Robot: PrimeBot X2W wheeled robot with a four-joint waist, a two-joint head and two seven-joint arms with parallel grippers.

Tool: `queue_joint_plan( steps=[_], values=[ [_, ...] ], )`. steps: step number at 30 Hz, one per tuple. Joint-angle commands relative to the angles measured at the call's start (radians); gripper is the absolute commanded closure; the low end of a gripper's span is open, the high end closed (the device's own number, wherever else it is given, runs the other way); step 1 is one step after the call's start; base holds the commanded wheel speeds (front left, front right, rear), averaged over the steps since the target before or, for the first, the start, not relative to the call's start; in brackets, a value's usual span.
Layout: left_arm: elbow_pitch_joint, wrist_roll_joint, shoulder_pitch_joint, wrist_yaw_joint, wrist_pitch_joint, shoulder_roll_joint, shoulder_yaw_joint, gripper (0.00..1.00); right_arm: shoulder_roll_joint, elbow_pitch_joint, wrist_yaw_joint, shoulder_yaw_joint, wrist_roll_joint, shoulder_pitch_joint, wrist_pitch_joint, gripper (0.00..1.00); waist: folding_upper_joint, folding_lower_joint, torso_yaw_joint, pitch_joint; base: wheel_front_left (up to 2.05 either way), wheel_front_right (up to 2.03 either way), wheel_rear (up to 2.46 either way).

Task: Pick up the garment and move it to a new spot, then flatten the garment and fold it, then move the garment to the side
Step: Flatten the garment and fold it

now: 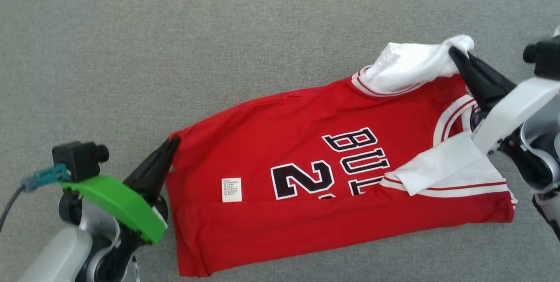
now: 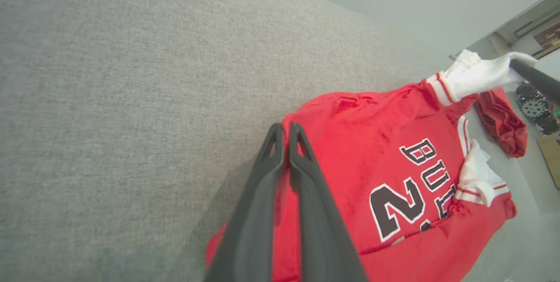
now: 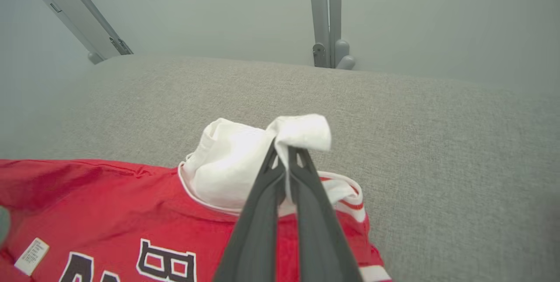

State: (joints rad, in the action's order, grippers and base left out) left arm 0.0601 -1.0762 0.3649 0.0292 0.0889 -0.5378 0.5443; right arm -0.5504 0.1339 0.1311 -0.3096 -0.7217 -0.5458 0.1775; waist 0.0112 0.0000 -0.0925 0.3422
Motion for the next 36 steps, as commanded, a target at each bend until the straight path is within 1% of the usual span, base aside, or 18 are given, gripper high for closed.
queue_joint_plan(
  steps=[1, 2, 3, 4, 6, 9, 12, 15, 17, 19, 20, 21, 22, 23, 28, 31, 33, 36],
  values=[
    [-0.051, -0.013, -0.068, -0.026, -0.016, -0.022, -0.012, 1.0, -0.002, -0.031, -0.001, 0.015, -0.008, 0.059, -0.008, 1.0, -0.0112, 0.0, 0.053, -0.05, 0.0, 0.0, 0.0],
    [-0.097, -0.021, -0.112, -0.043, -0.025, -0.036, -0.017, 1.0, -0.002, -0.056, -0.001, 0.025, -0.01, 0.098, -0.011, 1.0, -0.0112, 0.0, 0.061, -0.054, 0.0, 0.0, 0.0],
    [-0.173, -0.032, -0.193, -0.084, -0.058, -0.051, -0.042, 1.0, 0.002, -0.098, -0.001, 0.059, -0.01, 0.177, -0.018, 1.0, -0.0112, 0.0, 0.071, -0.06, 0.0, 0.0, 0.0],
    [-0.207, -0.033, -0.233, -0.104, -0.074, -0.058, -0.053, 1.0, 0.007, -0.116, -0.001, 0.075, -0.009, 0.218, -0.024, 1.0, -0.0112, 0.0, 0.074, -0.061, 0.0, 0.0, 0.0],
    [-0.262, -0.051, -0.302, -0.132, -0.102, -0.063, -0.073, 1.0, 0.024, -0.149, -0.001, 0.104, -0.004, 0.293, -0.032, 1.0, -0.0112, 0.0, 0.08, -0.061, 0.0, 0.0, 0.0],
    [-0.301, -0.063, -0.378, -0.161, -0.13, -0.067, -0.084, 1.0, 0.055, -0.163, -0.001, 0.139, -0.007, 0.385, -0.046, 1.0, -0.0112, 0.0, 0.086, -0.059, 0.0, 0.0, 0.0],
    [-0.289, -0.055, -0.419, -0.176, -0.141, -0.05, -0.065, 1.0, 0.084, -0.133, -0.001, 0.141, 0.022, 0.436, -0.061, 1.0, -0.0112, 0.0, 0.09, -0.056, 0.0, 0.0, 0.0],
    [-0.241, -0.036, -0.435, -0.184, -0.135, -0.037, -0.033, 1.0, 0.104, -0.076, -0.001, 0.119, 0.058, 0.44, -0.082, 1.0, -0.0112, 0.0, 0.095, -0.056, 0.0, 0.0, 0.0],
    [-0.209, -0.04, -0.442, -0.182, -0.138, -0.021, -0.019, 1.0, 0.112, -0.034, -0.001, 0.102, 0.078, 0.426, -0.095, 1.0, -0.0112, 0.0, 0.095, -0.058, 0.0, 0.0, 0.0],
    [-0.183, -0.043, -0.447, -0.178, -0.142, -0.018, -0.016, 1.0, 0.119, -0.007, -0.001, 0.091, 0.08, 0.413, -0.11, 1.0, -0.0112, 0.0, 0.091, -0.06, 0.0, 0.0, 0.0],
    [-0.171, -0.044, -0.447, -0.177, -0.141, -0.016, -0.013, 1.0, 0.12, 0.003, -0.001, 0.085, 0.079, 0.411, -0.115, 0.89, -0.0112, 0.0, 0.089, -0.061, 0.0, 0.0, 0.0],
    [-0.162, -0.047, -0.448, -0.178, -0.143, -0.011, -0.014, 0.69, 0.117, 0.01, -0.001, 0.081, 0.08, 0.412, -0.121, 0.55, -0.0112, 0.0, 0.087, -0.061, 0.0, 0.0, 0.0],
    [-0.153, -0.045, -0.446, -0.179, -0.146, -0.008, -0.015, 0.29, 0.113, 0.018, -0.001, 0.081, 0.083, 0.411, -0.127, 0.0, -0.0112, 0.0, 0.084, -0.062, 0.0, 0.0, 0.0],
    [-0.142, -0.044, -0.444, -0.18, -0.146, -0.004, -0.013, 0.0, 0.108, 0.025, -0.001, 0.081, 0.085, 0.409, -0.129, 0.0, -0.0112, 0.0, 0.081, -0.064, 0.0, 0.0, 0.0],
    [-0.104, -0.008, -0.444, -0.201, -0.15, -0.012, -0.001, 0.0, 0.09, 0.006, -0.001, 0.1, 0.05, 0.403, -0.105, 0.0, -0.0112, 0.0, 0.074, -0.071, 0.0, 0.0, 0.0],
    [-0.095, 0.025, -0.452, -0.225, -0.158, -0.034, 0.009, 0.0, 0.062, -0.023, -0.001, 0.151, 0.023, 0.391, -0.052, 0.0, -0.0112, 0.0, 0.072, -0.074, 0.0, 0.0, 0.0],
    [-0.096, 0.057, -0.449, -0.257, -0.208, -0.034, -0.019, 0.0, 0.053, -0.026, -0.001, 0.158, 0.042, 0.365, 0.012, 0.0, -0.0112, 0.0, 0.074, -0.073, 0.0, 0.0, 0.0],
    [-0.084, 0.126, -0.418, -0.314, -0.31, -0.01, -0.064, 0.0, 0.064, 0.018, -0.001, 0.162, 0.055, 0.31, 0.112, 0.0, -0.0112, 0.0, 0.062, -0.075, 0.0, 0.0, 0.0]
  ],
)
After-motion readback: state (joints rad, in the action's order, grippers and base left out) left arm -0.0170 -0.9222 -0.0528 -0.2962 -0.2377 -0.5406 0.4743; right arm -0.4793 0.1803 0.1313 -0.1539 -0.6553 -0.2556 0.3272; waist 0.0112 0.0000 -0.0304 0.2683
